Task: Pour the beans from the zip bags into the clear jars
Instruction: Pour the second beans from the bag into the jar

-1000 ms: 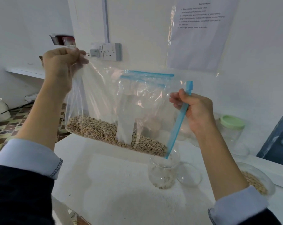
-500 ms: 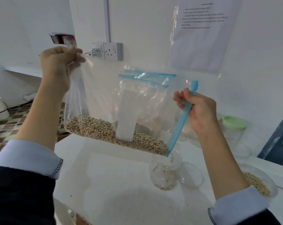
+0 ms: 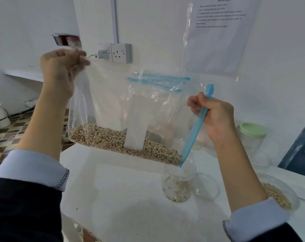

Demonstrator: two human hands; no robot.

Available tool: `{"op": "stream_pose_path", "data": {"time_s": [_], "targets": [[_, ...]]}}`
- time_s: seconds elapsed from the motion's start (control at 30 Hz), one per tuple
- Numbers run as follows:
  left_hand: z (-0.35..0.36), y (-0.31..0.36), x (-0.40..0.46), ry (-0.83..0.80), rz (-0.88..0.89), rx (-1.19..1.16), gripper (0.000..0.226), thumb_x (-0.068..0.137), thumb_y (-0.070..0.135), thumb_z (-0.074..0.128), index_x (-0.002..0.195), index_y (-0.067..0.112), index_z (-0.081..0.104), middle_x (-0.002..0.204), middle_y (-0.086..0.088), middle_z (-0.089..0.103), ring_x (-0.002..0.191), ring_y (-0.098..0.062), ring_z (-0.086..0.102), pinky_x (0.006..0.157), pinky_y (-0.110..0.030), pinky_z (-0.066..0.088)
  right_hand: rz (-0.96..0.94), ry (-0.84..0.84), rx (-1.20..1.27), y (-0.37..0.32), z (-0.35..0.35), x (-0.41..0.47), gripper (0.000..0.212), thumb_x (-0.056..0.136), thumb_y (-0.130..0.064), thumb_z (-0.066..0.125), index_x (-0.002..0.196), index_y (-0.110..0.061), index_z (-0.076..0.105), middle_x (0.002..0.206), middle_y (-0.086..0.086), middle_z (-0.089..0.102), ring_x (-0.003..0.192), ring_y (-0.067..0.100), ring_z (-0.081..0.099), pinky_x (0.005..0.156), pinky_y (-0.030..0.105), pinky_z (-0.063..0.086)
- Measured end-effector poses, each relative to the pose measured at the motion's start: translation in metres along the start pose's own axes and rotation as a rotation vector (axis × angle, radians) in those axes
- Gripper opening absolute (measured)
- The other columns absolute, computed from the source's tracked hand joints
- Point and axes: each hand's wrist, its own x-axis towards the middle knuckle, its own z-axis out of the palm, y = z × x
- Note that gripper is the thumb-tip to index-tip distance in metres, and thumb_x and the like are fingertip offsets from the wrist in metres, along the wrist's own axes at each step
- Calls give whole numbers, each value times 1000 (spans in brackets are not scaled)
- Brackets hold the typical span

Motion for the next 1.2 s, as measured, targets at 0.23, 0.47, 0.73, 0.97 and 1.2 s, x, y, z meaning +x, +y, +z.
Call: {"op": "stream_pose_path", "data": {"time_s": [0.23,0.47,0.73,0.97,1.2], "targets": [[4,6,-2,-26,22,1,47,86,-6,53,47,16,67,64,-2,69,57,-17,63,73,-32,54,-5,-30,-5,-1,-1,-2,14,88,-10,63,78,-3,68,73,5,73,70,17,70,68,22,53],[2,5,-5,-4,17,46,46,87,-3,54,49,17,70,64,1,70,60,-15,64,84,-38,52,-2,-56,2,-2,-4,2,13,87,-12,64,82,0,68,79,9,74,75,21,71,69,23,54],[0,2,-7,-14,39,52,43,86,0,57,50,18,71,65,2,70,60,-14,65,83,-35,55,-31,-41,-13,0,-2,0,14,88,-12,64,79,-3,68,76,6,74,73,18,72,68,23,54],[0,2,-7,-20,36,45,41,86,-3,56,52,15,72,63,0,70,60,-16,65,80,-34,55,-28,-24,-16,3,-2,0,13,87,-11,65,78,-3,69,78,8,74,72,19,71,69,23,54],[4,3,-8,22,47,36,43,85,-4,57,50,17,70,63,0,70,59,-16,64,83,-39,56,-41,-24,-38,0,-3,1,14,88,-12,64,77,-4,69,78,6,74,73,19,72,66,22,53]]}}
